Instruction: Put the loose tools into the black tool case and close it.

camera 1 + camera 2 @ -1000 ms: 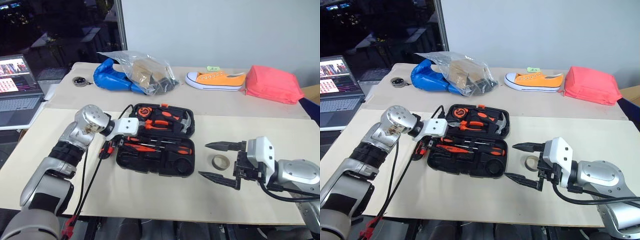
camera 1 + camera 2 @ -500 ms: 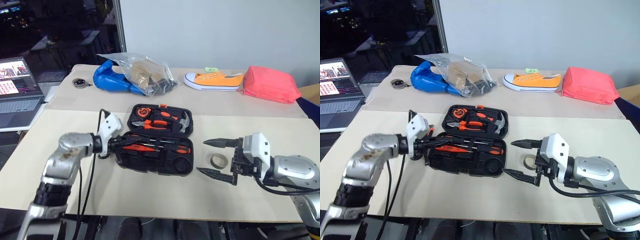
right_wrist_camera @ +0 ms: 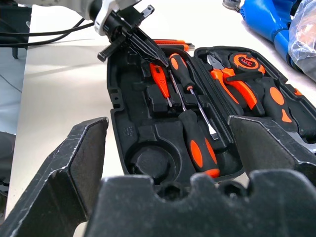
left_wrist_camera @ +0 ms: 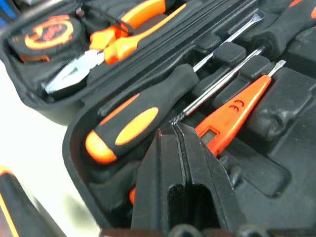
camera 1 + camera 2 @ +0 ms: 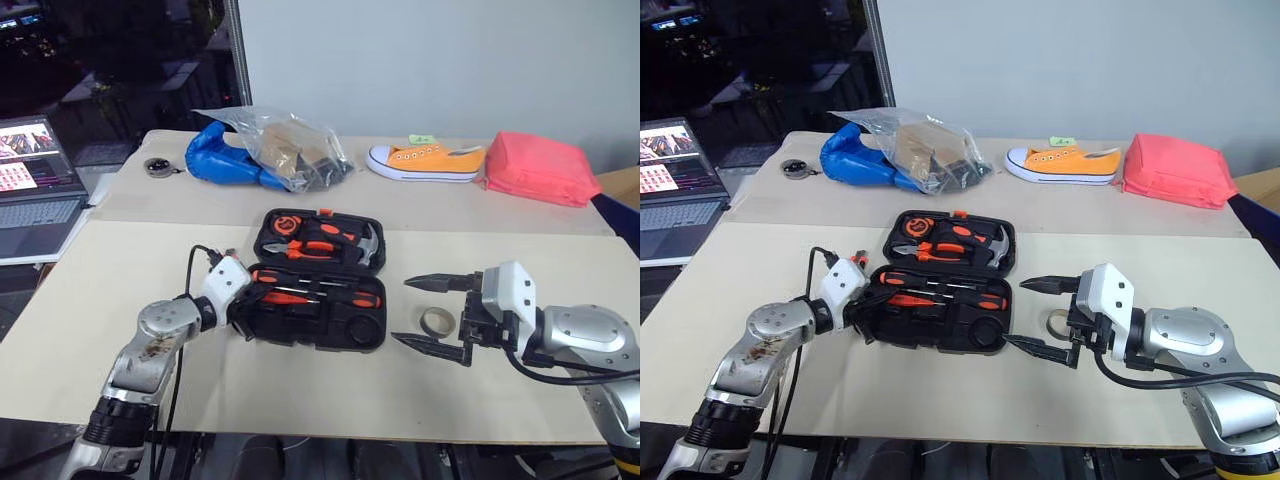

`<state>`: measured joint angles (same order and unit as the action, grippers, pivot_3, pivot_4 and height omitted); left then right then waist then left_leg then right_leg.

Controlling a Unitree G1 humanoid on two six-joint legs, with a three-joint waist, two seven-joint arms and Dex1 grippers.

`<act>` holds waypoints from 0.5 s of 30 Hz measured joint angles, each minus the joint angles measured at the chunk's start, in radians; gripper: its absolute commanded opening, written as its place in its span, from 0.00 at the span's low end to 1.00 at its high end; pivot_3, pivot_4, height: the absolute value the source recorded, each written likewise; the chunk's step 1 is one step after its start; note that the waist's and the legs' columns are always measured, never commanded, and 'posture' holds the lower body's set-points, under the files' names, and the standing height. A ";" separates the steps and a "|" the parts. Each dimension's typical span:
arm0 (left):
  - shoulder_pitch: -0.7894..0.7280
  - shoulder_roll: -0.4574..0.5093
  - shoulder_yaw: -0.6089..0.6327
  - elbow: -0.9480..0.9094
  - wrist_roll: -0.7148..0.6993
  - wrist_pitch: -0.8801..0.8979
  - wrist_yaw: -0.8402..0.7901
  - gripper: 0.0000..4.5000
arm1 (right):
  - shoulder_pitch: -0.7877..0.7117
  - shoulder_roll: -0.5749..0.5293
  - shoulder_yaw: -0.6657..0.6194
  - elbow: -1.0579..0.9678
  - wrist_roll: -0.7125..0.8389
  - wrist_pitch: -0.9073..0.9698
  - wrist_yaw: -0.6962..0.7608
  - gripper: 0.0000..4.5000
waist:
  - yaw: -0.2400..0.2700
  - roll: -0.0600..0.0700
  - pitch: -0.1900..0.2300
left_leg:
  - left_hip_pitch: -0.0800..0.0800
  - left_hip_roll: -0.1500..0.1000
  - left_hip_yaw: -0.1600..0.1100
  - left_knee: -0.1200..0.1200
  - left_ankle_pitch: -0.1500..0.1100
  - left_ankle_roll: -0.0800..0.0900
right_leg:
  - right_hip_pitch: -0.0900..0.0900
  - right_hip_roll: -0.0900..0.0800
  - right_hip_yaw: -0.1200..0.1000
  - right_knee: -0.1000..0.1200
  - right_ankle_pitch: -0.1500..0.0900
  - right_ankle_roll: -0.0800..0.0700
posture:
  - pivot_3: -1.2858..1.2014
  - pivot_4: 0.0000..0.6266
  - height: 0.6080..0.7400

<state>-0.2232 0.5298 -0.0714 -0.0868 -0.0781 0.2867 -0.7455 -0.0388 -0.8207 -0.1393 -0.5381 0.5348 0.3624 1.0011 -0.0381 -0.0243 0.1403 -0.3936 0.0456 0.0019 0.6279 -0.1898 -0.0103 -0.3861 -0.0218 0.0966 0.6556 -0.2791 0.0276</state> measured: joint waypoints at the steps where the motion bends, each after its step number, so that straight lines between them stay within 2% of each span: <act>1: 0.000 -0.002 -0.008 0.011 0.005 -0.017 0.007 0.01 | 0.003 -0.004 -0.001 -0.001 0.000 0.000 0.000 1.00 | 0.000 0.001 -0.001 | 0.001 0.000 0.000 0.000 0.000 0.000 | 0.001 0.000 0.000 0.000 0.000 0.000 | 0.52 0.24 1.00; 9: 0.008 -0.008 -0.053 0.038 0.027 -0.069 0.015 0.01 | 0.007 -0.010 -0.003 -0.003 0.001 0.002 -0.002 1.00 | -0.001 0.005 -0.003 | 0.007 -0.001 0.001 0.000 0.000 0.000 | 0.006 0.000 0.002 0.001 0.000 0.000 | 0.52 0.24 1.00; 12: 0.015 -0.004 -0.031 0.021 -0.019 0.002 -0.005 0.01 | 0.007 -0.010 -0.003 -0.005 0.002 0.002 -0.002 1.00 | -0.005 0.005 -0.004 | 0.008 -0.001 0.001 0.000 0.000 0.000 | 0.007 0.000 0.002 0.001 0.000 0.000 | 0.52 0.24 1.00; 15: 0.018 0.060 -0.026 -0.044 -0.077 0.139 -0.066 0.01 | 0.008 -0.010 -0.003 -0.004 0.002 0.003 -0.001 1.00 | -0.010 0.006 -0.004 | 0.008 0.000 0.001 -0.001 0.000 0.000 | 0.006 0.001 0.002 0.000 -0.001 -0.001 | 0.52 0.24 1.00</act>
<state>-0.2053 0.5901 -0.0976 -0.1304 -0.1554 0.4254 -0.8111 -0.0310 -0.8304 -0.1422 -0.5426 0.5365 0.3650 1.0005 -0.0479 -0.0186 0.1361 -0.3854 0.0454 0.0027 0.6264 -0.1898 -0.0105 -0.3804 -0.0212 0.0984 0.6560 -0.2797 0.0271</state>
